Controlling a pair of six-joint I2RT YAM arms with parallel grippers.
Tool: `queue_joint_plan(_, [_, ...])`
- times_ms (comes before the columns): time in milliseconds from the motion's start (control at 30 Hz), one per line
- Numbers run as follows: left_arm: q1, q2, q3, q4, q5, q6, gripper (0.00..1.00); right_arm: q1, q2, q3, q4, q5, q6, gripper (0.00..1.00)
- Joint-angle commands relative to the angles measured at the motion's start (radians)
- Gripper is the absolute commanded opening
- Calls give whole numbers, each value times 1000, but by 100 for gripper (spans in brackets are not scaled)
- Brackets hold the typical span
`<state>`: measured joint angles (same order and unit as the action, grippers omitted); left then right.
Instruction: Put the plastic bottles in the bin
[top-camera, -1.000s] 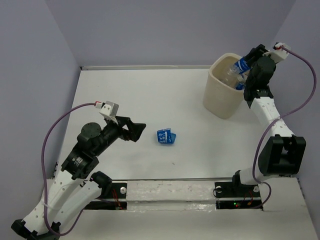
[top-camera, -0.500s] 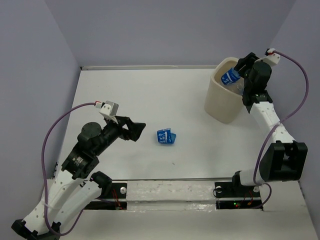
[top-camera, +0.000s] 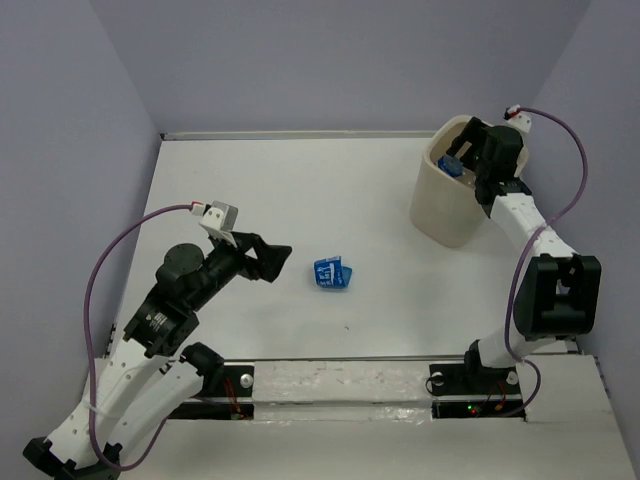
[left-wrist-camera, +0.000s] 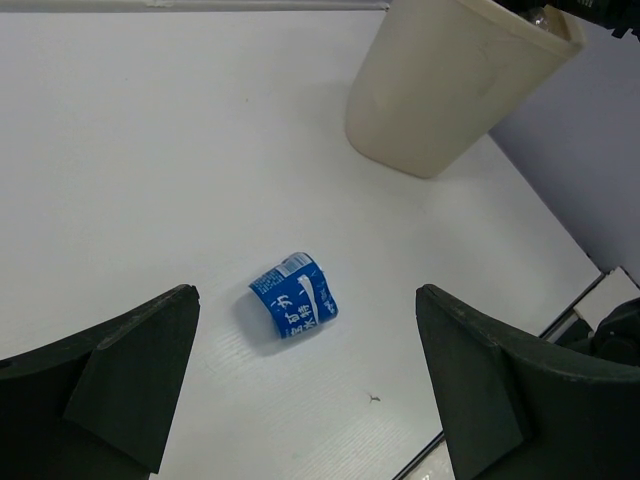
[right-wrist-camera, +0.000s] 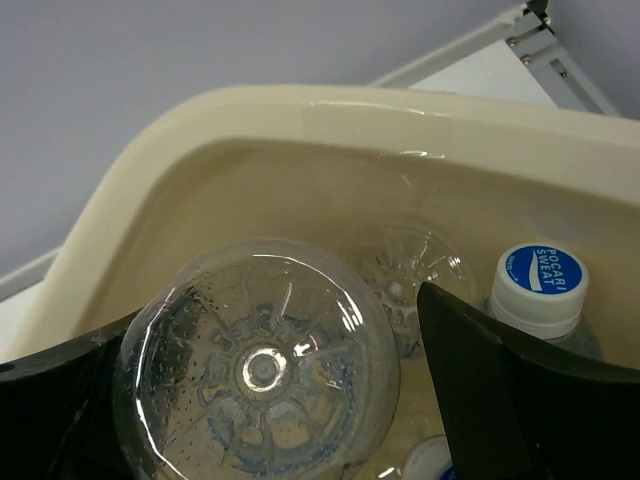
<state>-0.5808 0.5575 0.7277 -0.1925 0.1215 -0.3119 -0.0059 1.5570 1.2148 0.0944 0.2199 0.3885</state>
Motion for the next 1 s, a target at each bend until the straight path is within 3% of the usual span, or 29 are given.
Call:
queue_joint_plan(0, [6, 10, -2, 27, -3, 8, 99, -6, -41, 58, -61, -22, -11, 98])
queue_joint_plan(433, [7, 18, 12, 22, -97, -6, 99, -6, -209, 233, -123, -36, -28, 100])
queue_joint_plan(500, [7, 18, 13, 27, -102, -9, 99, -6, -251, 210, -125, -101, -16, 100])
queue_joint_plan(600, [7, 22, 15, 31, -111, -12, 99, 12, -319, 129, -118, -268, 45, 91])
queue_joint_plan(833, [9, 24, 18, 44, -108, -27, 99, 384, -411, -136, -108, -297, -5, 77])
queue_joint_plan(967, [9, 6, 21, 59, -105, -44, 99, 584, -480, -289, -59, -284, -23, 76])
